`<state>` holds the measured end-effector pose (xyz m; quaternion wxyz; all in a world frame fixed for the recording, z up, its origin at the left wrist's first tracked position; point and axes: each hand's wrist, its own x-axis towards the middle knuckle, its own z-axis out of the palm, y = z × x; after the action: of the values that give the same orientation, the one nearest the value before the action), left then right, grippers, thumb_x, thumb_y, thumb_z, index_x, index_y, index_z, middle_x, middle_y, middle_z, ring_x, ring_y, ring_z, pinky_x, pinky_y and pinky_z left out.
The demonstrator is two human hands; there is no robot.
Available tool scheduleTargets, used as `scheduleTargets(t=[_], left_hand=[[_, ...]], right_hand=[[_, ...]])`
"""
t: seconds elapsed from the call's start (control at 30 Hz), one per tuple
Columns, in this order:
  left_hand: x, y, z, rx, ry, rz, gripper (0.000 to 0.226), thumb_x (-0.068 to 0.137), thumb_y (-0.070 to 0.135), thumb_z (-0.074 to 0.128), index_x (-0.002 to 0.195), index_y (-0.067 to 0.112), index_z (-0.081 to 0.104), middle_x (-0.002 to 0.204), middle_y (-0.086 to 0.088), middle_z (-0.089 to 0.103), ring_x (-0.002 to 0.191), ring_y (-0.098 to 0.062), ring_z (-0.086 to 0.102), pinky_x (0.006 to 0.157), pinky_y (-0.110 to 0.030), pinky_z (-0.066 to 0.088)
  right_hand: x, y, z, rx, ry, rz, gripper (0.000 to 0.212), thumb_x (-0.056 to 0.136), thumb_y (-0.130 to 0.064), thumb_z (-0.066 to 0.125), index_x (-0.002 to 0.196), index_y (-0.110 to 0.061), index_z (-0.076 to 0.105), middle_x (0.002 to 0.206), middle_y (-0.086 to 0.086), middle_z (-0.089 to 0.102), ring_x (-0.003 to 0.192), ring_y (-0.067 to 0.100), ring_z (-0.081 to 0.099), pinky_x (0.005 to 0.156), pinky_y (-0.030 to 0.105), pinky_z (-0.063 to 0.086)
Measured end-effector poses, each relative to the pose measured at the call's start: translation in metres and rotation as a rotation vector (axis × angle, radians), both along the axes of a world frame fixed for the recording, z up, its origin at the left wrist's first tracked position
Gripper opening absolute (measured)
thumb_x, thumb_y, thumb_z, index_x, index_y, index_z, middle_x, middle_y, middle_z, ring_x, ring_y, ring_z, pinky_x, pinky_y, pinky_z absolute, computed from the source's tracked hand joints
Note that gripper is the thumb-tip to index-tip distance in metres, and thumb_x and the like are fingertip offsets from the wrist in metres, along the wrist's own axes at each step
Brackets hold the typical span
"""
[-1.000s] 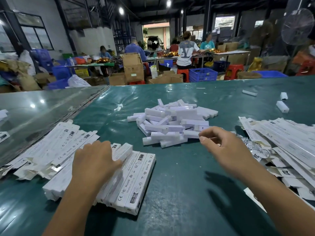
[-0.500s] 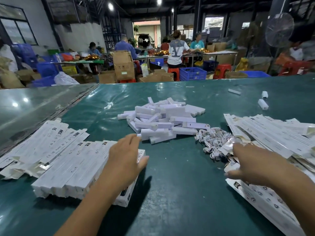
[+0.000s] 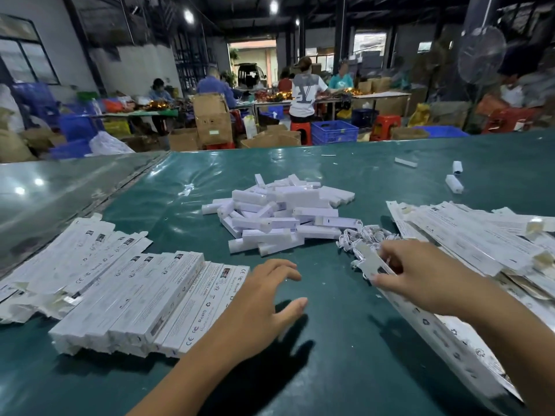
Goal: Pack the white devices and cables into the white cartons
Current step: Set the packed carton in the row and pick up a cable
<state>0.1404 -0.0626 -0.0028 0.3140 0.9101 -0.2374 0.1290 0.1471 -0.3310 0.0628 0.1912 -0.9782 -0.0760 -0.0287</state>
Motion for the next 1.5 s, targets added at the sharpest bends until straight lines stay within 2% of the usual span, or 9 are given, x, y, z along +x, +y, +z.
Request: scheduleTargets(t=[0.17,0.3,0.47,0.63,0.87,1.0,1.17,1.3,1.5], left_hand=[[-0.015,-0.014,0.011,-0.32,0.151,-0.099,0.065,0.077,0.072,0.072,0.132,0.05,0.045,0.131,0.03,0.056,0.121,0.004,0.055,0.097,-0.025,0.049],[-0.018,-0.02,0.011,-0.434,0.206,-0.126,0.077,0.072,0.058,0.086,0.135,0.048,0.043,0.122,0.018,0.065,0.107,-0.007,0.068,0.086,-0.035,0.06],[-0.015,-0.018,0.004,-0.284,0.174,-0.016,0.055,0.076,0.035,0.077,0.12,0.047,0.048,0.096,0.014,0.07,0.08,-0.006,0.068,0.068,-0.029,0.058],[-0.013,-0.015,0.004,-0.189,0.205,0.062,0.038,0.074,0.041,0.07,0.107,0.04,0.051,0.085,0.014,0.067,0.069,-0.008,0.064,0.062,-0.03,0.051],[-0.01,-0.008,0.004,-0.151,0.183,0.143,0.012,0.085,0.027,0.061,0.092,0.028,0.051,0.072,0.002,0.061,0.061,-0.014,0.062,0.062,-0.039,0.051],[-0.012,-0.009,0.006,-0.095,0.119,0.106,0.013,0.089,0.029,0.061,0.098,0.029,0.05,0.073,0.005,0.059,0.069,-0.012,0.057,0.061,-0.027,0.044],[-0.015,-0.01,0.007,-0.059,0.072,0.104,0.015,0.09,0.027,0.061,0.096,0.028,0.048,0.073,0.006,0.058,0.074,-0.01,0.055,0.063,-0.022,0.041],[-0.016,-0.01,0.005,-0.02,0.021,0.117,0.021,0.089,0.027,0.063,0.097,0.029,0.043,0.074,0.01,0.054,0.079,-0.009,0.053,0.064,-0.018,0.039],[-0.017,-0.015,0.003,0.02,-0.001,0.12,0.021,0.092,0.027,0.059,0.101,0.031,0.04,0.081,0.008,0.058,0.074,-0.015,0.055,0.068,-0.037,0.047]], right_hand=[[0.004,0.052,0.009,0.881,-0.213,0.151,0.012,0.09,-0.03,0.075,0.098,-0.023,0.068,0.08,-0.003,0.075,0.06,0.01,0.065,0.049,0.022,0.047],[0.0,0.078,-0.017,1.162,-0.12,0.185,0.021,0.084,-0.036,0.074,0.093,-0.018,0.068,0.073,0.008,0.072,0.052,0.016,0.063,0.042,0.025,0.046],[-0.002,0.086,-0.049,1.168,-0.013,0.191,0.012,0.081,-0.037,0.077,0.09,-0.033,0.071,0.085,0.005,0.077,0.075,0.019,0.075,0.059,0.027,0.058],[0.003,0.08,-0.05,1.158,-0.04,0.179,0.031,0.078,-0.044,0.075,0.095,-0.019,0.068,0.084,0.004,0.076,0.075,0.019,0.073,0.054,0.027,0.054],[0.0,0.074,-0.049,0.815,-0.701,0.187,0.011,0.092,-0.032,0.063,0.102,-0.026,0.062,0.093,-0.012,0.065,0.083,0.015,0.064,0.062,0.026,0.05],[-0.003,0.079,-0.052,0.783,-0.647,0.208,0.017,0.093,-0.033,0.059,0.107,-0.025,0.065,0.096,-0.013,0.068,0.084,0.015,0.067,0.061,0.034,0.053],[-0.004,0.084,-0.056,0.873,-0.521,0.197,0.018,0.093,-0.022,0.062,0.104,-0.035,0.067,0.099,-0.017,0.072,0.094,0.01,0.07,0.072,0.025,0.056],[-0.004,0.085,-0.055,1.0,-0.46,0.165,0.012,0.091,-0.033,0.061,0.099,-0.034,0.071,0.085,-0.008,0.072,0.076,0.016,0.071,0.063,0.027,0.058],[0.001,0.079,-0.051,1.035,-0.416,0.143,0.019,0.098,-0.015,0.064,0.097,-0.03,0.076,0.075,-0.003,0.071,0.061,0.016,0.068,0.059,0.02,0.055]])
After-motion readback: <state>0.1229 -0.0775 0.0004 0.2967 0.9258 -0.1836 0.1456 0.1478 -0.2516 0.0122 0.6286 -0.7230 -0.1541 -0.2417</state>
